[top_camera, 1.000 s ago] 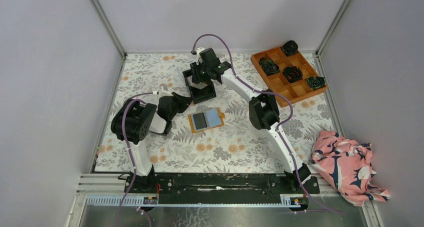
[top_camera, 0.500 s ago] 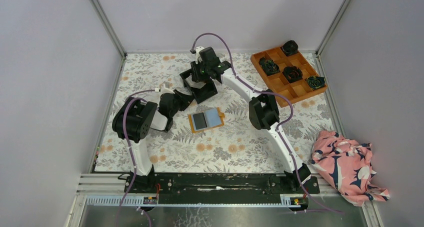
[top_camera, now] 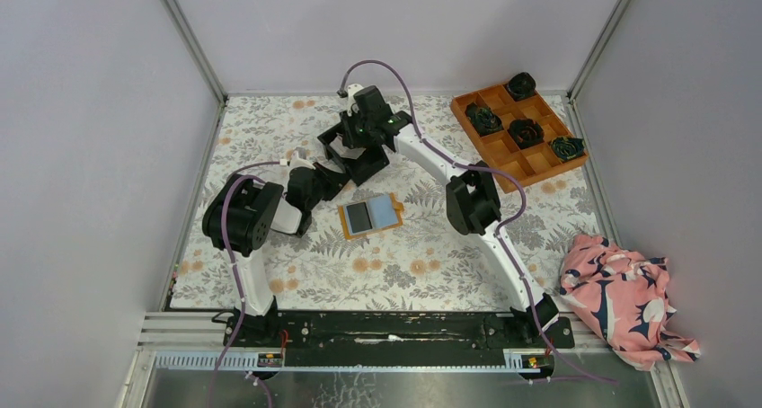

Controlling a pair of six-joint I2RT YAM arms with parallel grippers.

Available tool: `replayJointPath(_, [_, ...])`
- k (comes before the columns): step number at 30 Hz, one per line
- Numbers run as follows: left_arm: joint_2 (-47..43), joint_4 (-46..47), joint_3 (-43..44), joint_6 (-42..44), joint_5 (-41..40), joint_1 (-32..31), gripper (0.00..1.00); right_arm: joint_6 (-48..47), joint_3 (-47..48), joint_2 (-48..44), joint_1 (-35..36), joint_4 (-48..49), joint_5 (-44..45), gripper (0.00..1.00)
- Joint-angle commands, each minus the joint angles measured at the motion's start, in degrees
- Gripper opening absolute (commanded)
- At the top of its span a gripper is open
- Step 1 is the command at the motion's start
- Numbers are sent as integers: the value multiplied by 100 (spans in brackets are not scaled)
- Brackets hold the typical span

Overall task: Put the credit cards into the card holder
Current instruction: Pick up the credit card from the storage box.

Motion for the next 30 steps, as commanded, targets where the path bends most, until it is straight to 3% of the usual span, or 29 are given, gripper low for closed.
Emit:
replayJointPath(1, [-55,32,126,173,-19,32,17,-47,-51,-598,171,117,-71,26])
replayJointPath(14, [-258,-129,30,159,-216,32,17,-189,-622,-1048,173,396,180,21])
replayJointPath(25, [-796,-649,-217,192,-601,31,18,-757,-1505,-1472,173,1013,1253,0])
replayJointPath(30, [-1040,-1108,-225,182,-973,32,20,-934,-2077,-1790,173,1404,1517,0])
